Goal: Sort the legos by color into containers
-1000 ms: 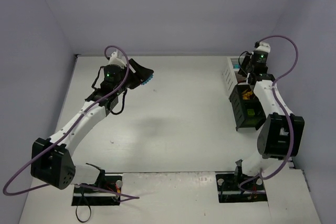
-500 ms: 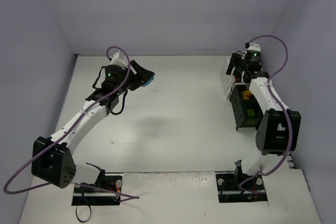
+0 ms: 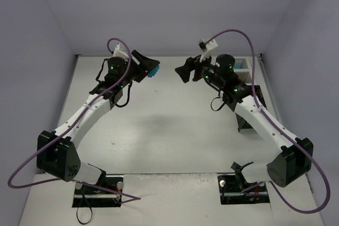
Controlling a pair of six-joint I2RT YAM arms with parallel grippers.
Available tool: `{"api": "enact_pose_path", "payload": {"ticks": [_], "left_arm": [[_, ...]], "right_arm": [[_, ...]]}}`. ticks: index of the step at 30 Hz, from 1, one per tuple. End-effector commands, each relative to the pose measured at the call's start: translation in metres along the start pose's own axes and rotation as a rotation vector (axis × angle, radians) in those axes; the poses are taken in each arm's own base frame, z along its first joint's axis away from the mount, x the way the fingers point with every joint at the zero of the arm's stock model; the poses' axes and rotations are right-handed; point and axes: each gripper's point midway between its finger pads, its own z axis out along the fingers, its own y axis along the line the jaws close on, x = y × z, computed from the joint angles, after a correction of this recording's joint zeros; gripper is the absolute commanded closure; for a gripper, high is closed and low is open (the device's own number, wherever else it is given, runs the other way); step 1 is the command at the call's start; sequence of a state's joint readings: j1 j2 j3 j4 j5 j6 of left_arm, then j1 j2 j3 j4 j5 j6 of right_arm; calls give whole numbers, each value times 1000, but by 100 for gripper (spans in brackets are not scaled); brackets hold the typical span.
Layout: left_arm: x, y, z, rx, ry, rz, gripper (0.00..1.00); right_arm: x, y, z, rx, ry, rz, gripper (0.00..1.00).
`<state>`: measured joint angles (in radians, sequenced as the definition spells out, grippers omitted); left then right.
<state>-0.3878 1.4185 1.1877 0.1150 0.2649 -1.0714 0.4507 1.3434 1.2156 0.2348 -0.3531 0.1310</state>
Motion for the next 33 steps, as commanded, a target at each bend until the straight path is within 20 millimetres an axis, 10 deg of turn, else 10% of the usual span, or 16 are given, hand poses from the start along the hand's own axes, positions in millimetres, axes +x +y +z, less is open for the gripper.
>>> {"api": "enact_pose_path", "payload": {"ticks": [1, 7, 20, 23, 27, 31, 33], "left_arm": [[-27, -59, -6, 162, -88, -49, 93], [-28, -74, -9, 187, -111, -107, 93], [-19, -76, -12, 185, -107, -143, 93], [-19, -76, -12, 189, -106, -142, 93], [-18, -75, -10, 188, -102, -139, 92], [-18, -72, -9, 175, -107, -120, 37], [-18, -62, -7, 138, -115, -100, 25]], "right_arm": [[-20, 42, 16, -130, -110, -22, 27], [-22, 77, 38, -212, -126, -52, 27], [-38, 86, 63, -214, -198, -80, 41], [-43, 84, 65, -202, -210, -88, 52], [-41, 82, 67, -193, -202, -99, 92], [-32, 67, 66, -140, -172, -114, 100], [-26, 49, 63, -99, -157, -112, 100]]}}
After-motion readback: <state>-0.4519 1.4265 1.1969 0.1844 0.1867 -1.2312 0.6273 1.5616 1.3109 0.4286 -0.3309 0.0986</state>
